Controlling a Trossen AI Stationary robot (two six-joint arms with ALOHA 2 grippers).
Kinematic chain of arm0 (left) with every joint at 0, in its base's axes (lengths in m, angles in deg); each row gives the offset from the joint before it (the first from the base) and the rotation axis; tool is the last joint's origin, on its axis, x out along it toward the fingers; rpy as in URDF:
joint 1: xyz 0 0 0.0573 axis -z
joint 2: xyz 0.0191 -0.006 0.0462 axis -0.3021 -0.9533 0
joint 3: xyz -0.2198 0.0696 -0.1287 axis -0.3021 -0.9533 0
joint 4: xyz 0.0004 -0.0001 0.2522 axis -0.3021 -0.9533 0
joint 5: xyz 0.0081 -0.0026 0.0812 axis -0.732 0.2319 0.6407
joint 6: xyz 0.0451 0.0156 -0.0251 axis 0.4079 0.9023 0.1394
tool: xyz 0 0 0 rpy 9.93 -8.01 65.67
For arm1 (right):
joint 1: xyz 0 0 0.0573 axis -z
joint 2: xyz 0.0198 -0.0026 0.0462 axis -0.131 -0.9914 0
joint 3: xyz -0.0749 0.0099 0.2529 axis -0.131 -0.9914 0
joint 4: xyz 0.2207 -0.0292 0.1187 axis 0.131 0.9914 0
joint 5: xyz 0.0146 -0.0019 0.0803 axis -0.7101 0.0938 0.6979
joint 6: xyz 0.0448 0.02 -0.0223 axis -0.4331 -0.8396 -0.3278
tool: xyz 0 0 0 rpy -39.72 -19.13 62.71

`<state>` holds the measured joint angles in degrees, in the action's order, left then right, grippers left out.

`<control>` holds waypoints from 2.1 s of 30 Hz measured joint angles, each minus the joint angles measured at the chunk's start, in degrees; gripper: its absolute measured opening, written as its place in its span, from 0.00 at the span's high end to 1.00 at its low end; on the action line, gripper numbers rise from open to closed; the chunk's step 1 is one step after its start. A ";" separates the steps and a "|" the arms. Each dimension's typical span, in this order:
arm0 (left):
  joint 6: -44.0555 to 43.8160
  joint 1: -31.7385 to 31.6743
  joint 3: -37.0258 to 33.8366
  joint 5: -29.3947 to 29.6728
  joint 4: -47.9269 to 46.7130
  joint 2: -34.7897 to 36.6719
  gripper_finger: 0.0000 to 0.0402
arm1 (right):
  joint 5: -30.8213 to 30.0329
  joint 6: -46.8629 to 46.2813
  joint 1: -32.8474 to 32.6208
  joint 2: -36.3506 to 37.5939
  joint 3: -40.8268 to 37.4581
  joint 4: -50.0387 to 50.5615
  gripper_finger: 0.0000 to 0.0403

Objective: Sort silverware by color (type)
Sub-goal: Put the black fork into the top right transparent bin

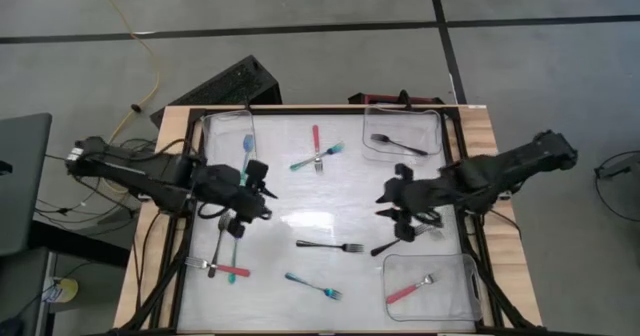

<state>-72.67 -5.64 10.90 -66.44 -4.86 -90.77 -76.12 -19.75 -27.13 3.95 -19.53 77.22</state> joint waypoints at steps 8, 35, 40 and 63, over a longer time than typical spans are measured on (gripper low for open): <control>-8.70 0.85 -17.63 -2.10 20.60 1.57 0.59 | 11.47 3.29 5.44 -10.37 0.00 -9.24 0.60; -14.92 1.22 -15.11 -4.92 5.05 5.54 0.59 | 21.55 7.44 7.74 -41.77 14.29 -19.98 0.60; -10.28 1.27 -15.06 -3.86 4.40 7.57 0.59 | 18.21 5.48 6.40 -46.06 16.88 -16.05 0.60; -9.08 1.25 -15.06 -7.68 2.01 8.13 0.59 | 9.04 -1.57 -0.83 -54.35 16.85 -12.80 0.68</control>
<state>-81.75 -4.39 -4.17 -74.11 -2.85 -82.64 -67.08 -21.32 -27.95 -50.40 -2.68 64.42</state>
